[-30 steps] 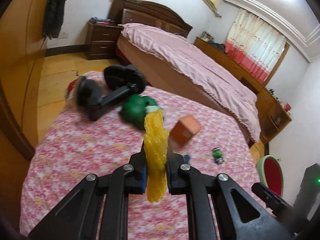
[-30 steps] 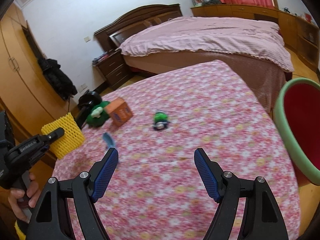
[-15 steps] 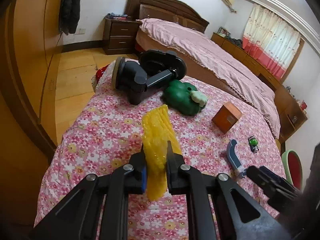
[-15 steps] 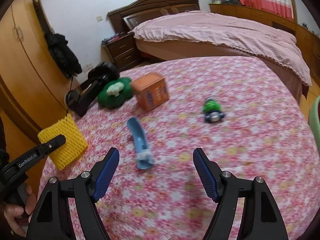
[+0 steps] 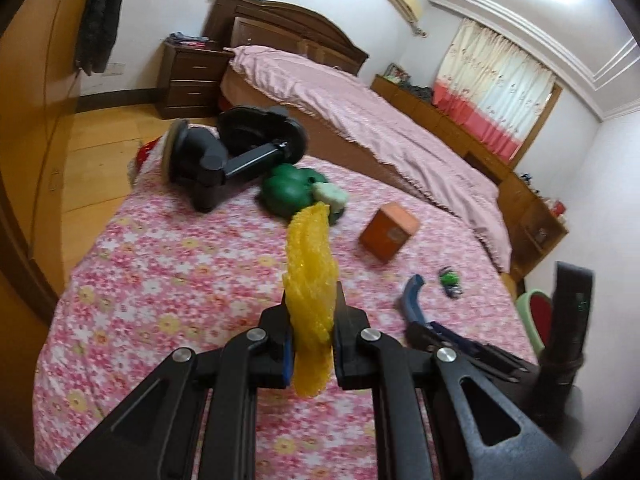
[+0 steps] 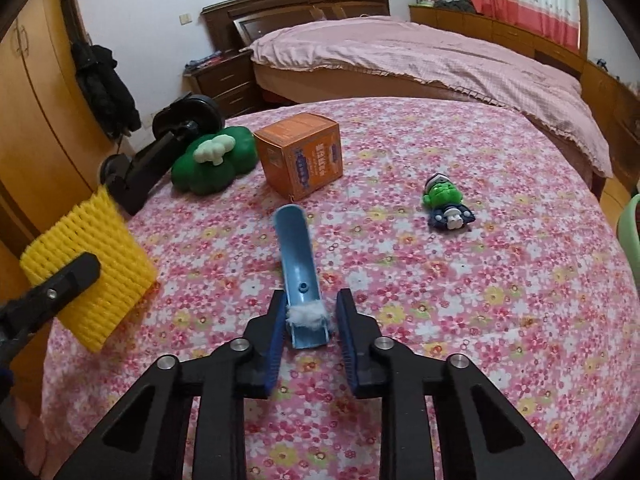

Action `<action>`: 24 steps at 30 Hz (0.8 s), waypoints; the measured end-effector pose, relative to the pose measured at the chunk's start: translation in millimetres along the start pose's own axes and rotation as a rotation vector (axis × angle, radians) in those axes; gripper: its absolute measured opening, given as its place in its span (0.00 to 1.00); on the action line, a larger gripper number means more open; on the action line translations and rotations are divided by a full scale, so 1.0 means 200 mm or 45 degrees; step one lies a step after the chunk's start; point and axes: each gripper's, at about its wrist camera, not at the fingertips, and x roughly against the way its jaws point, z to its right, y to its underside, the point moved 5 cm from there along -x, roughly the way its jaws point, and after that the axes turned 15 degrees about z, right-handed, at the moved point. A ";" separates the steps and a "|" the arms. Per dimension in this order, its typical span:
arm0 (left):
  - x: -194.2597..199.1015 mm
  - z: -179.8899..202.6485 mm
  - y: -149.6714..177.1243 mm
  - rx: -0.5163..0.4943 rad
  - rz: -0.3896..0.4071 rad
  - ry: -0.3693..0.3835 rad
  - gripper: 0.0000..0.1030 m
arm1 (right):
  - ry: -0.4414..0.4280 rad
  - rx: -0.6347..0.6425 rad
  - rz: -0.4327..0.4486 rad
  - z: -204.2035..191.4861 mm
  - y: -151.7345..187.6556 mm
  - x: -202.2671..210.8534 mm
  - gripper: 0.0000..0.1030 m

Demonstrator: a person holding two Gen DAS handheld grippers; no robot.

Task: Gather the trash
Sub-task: 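Grasp the blue plastic spoon with the right gripper while the left holds the sleeve, then carry the sleeve and blue spoon over the red bucket and open both grippers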

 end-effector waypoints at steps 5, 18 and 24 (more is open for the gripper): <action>0.01 0.03 0.01 0.006 -0.005 0.033 0.13 | 0.017 -0.005 -0.003 0.00 0.00 0.01 0.18; 0.03 0.09 0.02 0.004 -0.002 0.091 0.13 | 0.003 -0.213 0.036 0.22 0.01 0.30 0.18; 0.10 0.18 0.00 -0.039 0.035 0.100 0.13 | 0.014 -0.255 0.087 0.32 0.00 0.44 0.18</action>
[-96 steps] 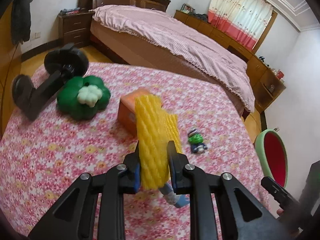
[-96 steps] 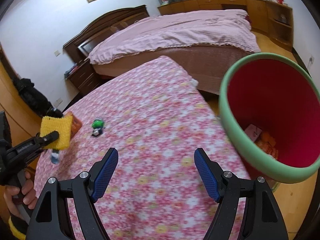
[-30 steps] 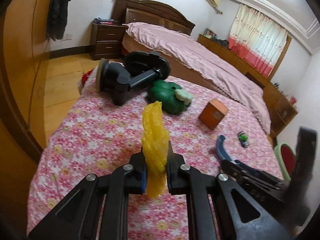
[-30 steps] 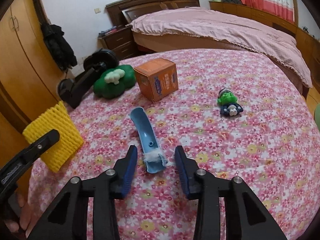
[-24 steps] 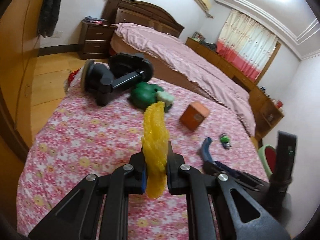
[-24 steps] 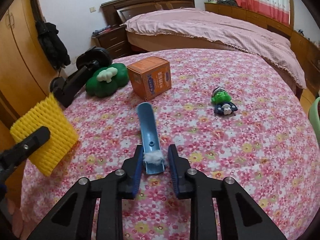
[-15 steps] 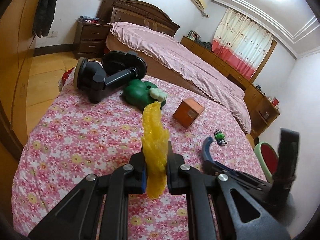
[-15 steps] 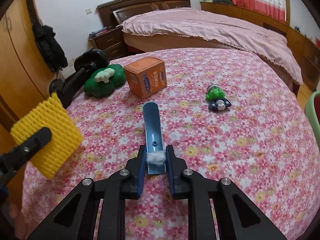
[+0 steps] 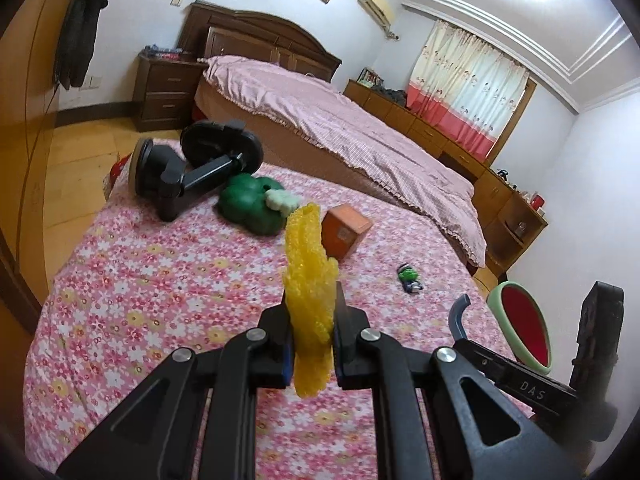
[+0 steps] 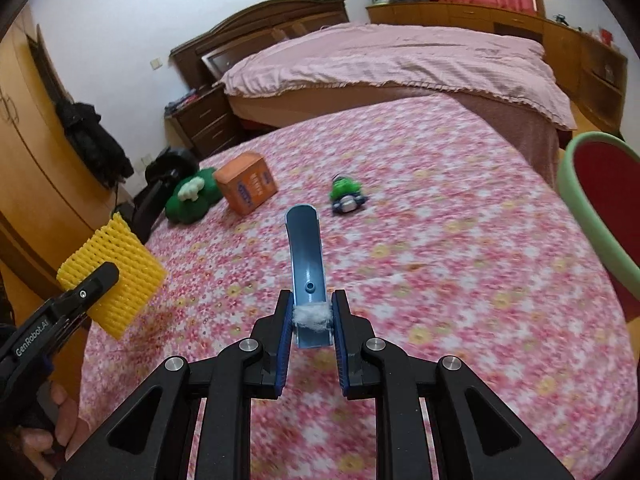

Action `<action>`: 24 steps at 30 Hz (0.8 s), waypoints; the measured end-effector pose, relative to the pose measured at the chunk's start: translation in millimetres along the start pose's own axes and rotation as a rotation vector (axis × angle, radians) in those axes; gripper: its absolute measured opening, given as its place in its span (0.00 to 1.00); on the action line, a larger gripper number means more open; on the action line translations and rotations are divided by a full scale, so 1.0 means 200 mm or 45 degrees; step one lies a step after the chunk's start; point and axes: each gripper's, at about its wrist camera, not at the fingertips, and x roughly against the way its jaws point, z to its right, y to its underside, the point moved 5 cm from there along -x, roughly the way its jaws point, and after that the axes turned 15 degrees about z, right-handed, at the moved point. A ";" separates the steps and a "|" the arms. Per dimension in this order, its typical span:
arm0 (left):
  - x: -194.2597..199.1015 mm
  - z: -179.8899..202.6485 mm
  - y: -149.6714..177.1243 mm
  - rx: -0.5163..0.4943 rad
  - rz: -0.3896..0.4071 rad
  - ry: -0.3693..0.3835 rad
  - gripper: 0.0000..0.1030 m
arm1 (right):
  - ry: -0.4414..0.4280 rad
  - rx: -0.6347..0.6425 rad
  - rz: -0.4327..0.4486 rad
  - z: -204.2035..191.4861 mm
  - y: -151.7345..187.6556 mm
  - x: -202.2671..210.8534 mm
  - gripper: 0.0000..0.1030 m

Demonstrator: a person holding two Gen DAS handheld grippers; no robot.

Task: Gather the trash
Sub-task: 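Carry the sleeve and blue spoon over the red bucket and open both grippers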

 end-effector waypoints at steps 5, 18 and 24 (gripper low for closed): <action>0.05 0.09 0.00 -0.004 -0.002 0.019 0.13 | -0.018 -0.040 0.029 0.06 -0.01 0.10 0.18; 0.16 0.34 0.01 -0.041 0.015 0.056 0.13 | 0.012 -0.130 0.076 0.26 0.01 0.31 0.18; 0.13 0.53 0.03 -0.069 -0.017 0.122 0.13 | 0.058 -0.197 0.120 0.45 -0.03 0.41 0.18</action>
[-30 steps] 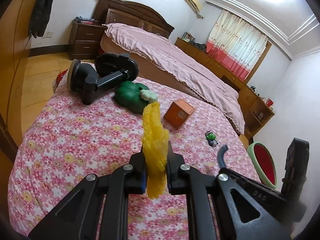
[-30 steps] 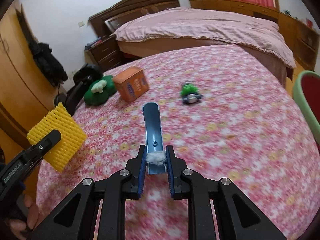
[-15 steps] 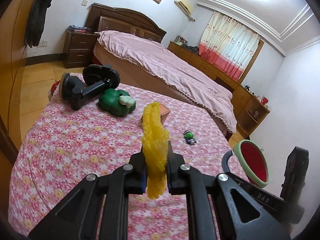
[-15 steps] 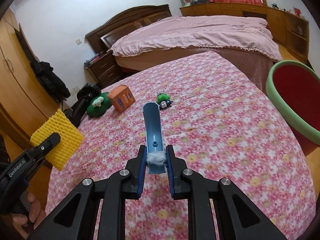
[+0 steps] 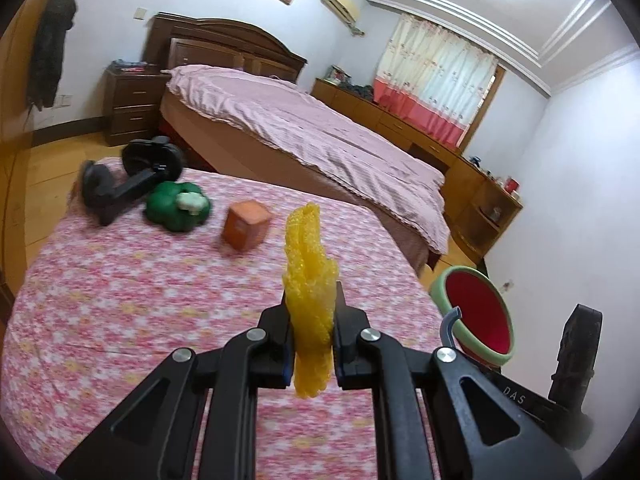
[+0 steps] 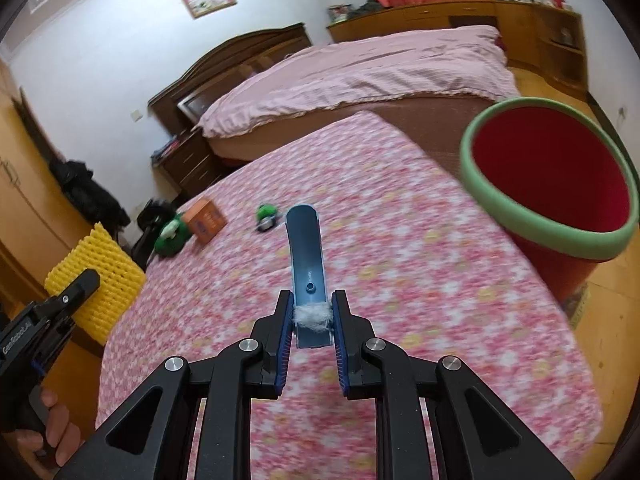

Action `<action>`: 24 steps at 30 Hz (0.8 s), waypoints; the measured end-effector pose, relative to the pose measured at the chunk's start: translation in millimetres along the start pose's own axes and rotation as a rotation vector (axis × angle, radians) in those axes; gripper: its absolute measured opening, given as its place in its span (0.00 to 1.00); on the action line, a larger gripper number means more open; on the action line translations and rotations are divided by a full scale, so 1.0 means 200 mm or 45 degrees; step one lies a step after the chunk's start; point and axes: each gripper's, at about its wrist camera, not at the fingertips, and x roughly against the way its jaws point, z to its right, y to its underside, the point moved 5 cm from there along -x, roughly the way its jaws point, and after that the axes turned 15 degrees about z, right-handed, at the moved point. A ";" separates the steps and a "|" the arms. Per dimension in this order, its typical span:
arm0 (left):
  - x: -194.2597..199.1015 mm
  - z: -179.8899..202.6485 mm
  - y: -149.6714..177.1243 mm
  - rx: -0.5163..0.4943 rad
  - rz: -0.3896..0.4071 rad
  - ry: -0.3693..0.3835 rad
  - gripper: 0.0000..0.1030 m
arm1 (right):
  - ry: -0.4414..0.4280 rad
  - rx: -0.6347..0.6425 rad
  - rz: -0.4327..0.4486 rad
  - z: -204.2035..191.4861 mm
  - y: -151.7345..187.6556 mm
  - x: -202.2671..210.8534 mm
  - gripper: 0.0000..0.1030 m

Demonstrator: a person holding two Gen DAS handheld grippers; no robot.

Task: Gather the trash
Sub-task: 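Carry the sleeve and blue spoon over the red bucket and open both grippers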

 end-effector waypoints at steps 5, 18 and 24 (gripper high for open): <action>-0.09 0.19 0.02 -0.045 -0.039 0.069 0.13 | 0.040 -0.044 0.066 0.17 -0.10 0.08 0.18; -0.40 0.70 0.18 -0.177 -0.211 0.284 0.13 | 0.132 -0.159 0.201 0.58 -0.26 0.21 0.18; -0.52 0.92 0.24 -0.219 -0.258 0.347 0.13 | 0.172 -0.192 0.237 0.74 -0.33 0.22 0.18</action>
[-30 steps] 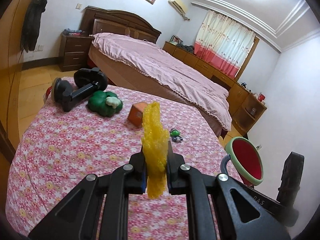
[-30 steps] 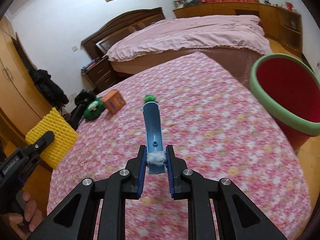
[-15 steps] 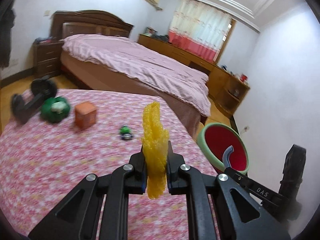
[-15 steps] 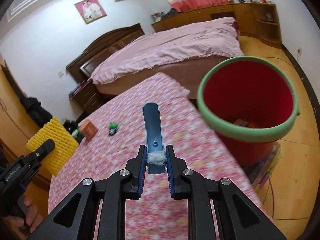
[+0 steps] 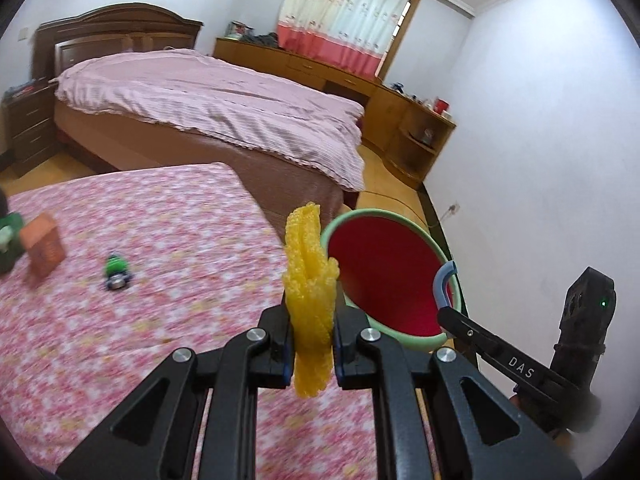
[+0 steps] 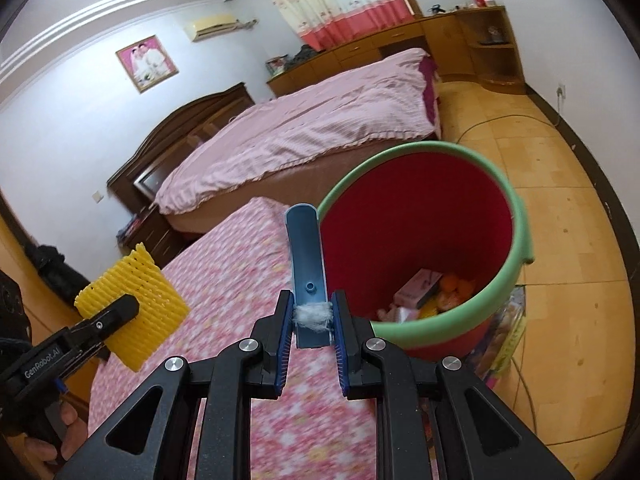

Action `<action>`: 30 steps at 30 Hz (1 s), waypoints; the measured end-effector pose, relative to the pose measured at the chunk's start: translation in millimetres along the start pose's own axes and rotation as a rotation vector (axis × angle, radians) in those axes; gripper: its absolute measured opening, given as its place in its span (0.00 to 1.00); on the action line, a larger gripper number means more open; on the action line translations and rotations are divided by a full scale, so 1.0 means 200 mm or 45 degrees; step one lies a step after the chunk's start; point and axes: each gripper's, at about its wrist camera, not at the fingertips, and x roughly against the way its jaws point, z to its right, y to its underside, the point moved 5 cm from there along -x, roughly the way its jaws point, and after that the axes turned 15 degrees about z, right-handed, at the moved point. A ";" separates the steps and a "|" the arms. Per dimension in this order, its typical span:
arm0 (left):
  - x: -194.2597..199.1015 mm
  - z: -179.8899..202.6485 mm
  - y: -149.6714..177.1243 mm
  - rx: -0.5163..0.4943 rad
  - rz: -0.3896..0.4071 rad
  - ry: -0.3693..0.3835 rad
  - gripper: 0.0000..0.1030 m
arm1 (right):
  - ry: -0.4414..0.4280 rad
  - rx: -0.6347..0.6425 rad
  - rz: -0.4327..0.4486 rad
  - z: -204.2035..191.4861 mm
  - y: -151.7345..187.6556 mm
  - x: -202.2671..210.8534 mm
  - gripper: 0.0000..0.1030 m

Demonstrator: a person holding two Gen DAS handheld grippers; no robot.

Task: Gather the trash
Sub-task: 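Carry the sleeve and blue spoon over the red bucket and open both grippers, then move both open grippers back over the bed toward the orange box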

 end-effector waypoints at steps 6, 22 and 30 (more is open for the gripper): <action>-0.16 0.14 -0.01 -0.028 -0.040 0.054 0.13 | 0.041 -0.063 0.011 0.14 -0.04 -0.04 0.18; -0.55 0.32 0.19 -0.075 -0.221 0.090 0.13 | 0.142 -0.143 -0.031 0.43 -0.05 -0.15 0.20; -0.61 0.29 0.23 -0.056 -0.260 0.043 0.31 | 0.141 -0.172 -0.038 0.47 -0.05 -0.19 0.21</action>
